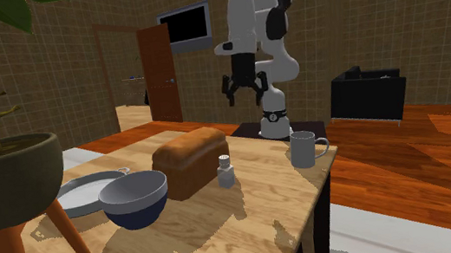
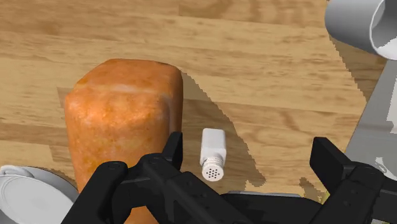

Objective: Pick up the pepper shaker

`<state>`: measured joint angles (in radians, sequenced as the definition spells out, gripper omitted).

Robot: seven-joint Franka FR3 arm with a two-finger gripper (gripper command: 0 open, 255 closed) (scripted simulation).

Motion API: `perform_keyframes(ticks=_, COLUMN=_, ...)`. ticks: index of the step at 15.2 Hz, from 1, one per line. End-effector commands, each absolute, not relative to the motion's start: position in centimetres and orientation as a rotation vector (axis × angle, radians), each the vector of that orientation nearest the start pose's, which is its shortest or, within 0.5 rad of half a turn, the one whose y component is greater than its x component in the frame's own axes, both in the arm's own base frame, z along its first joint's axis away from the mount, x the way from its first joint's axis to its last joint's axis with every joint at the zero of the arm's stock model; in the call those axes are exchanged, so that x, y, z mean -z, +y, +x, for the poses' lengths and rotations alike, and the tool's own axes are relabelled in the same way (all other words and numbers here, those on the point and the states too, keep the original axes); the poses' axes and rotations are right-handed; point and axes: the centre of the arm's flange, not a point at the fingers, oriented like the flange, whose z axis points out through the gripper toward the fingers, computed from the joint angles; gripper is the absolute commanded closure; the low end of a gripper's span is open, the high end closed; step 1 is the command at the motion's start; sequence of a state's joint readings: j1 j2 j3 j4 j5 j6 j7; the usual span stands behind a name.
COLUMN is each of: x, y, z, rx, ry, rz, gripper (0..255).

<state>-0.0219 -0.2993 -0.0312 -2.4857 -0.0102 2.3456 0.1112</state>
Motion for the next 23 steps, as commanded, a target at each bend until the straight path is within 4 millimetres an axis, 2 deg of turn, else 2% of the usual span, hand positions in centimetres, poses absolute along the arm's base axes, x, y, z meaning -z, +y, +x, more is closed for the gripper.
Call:
perform_keyframes(ticks=1, x=-39.4, y=-3.1, z=46.6, rx=0.267, ry=0.258, rz=-3.116, gripper=0)
perform_keyframes(ticks=12, x=-29.0, y=-5.7, z=55.7, rx=0.342, ry=0.325, rz=-3.117, gripper=0)
perform_keyframes(ticks=20, x=-24.7, y=-5.8, z=56.1, rx=0.345, ry=0.327, rz=-3.117, gripper=0)
perform_keyframes(ticks=22, x=-24.7, y=-5.8, z=56.1, rx=0.345, ry=0.327, rz=-3.117, gripper=0)
perform_keyframes(ticks=23, x=-24.4, y=-5.9, z=56.3, rx=0.345, ry=0.328, rz=-3.116, gripper=255)
